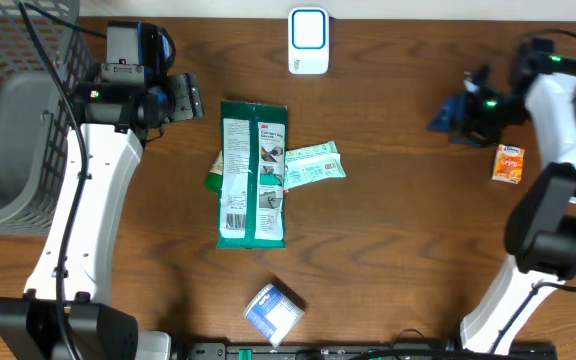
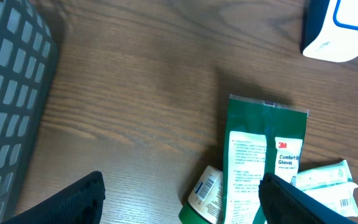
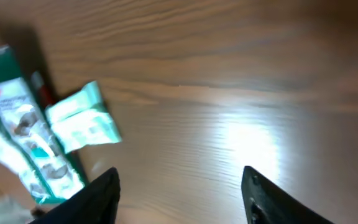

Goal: Scan the item barcode
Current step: 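Release the tissue pack and raise the right gripper, then reach the right gripper to the pale green wipes pack at center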

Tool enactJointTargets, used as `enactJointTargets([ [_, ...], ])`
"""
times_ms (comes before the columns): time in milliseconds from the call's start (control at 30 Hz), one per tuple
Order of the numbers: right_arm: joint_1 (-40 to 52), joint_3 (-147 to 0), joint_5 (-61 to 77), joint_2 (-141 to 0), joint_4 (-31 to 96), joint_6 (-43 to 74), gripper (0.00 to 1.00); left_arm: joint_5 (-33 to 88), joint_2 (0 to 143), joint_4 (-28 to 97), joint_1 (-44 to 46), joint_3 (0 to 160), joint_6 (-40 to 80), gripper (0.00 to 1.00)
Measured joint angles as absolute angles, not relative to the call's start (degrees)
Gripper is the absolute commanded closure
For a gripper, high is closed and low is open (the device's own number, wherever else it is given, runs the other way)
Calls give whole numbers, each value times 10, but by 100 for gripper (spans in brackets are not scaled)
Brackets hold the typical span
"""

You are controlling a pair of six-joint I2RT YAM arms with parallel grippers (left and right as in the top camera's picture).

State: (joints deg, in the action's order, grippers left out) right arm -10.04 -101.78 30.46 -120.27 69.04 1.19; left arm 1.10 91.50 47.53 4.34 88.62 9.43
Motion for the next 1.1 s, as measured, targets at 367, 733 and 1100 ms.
enactJointTargets([
  [367,123,-1018,253,-1203,488,58,41,11,915,475,43,886,94,20],
  [733,299,-1019,67,-1249,364,112,51,11,915,475,43,886,94,20],
  [1100,312,-1018,62,-1320,397,108,50,11,915,475,43,886,94,20],
])
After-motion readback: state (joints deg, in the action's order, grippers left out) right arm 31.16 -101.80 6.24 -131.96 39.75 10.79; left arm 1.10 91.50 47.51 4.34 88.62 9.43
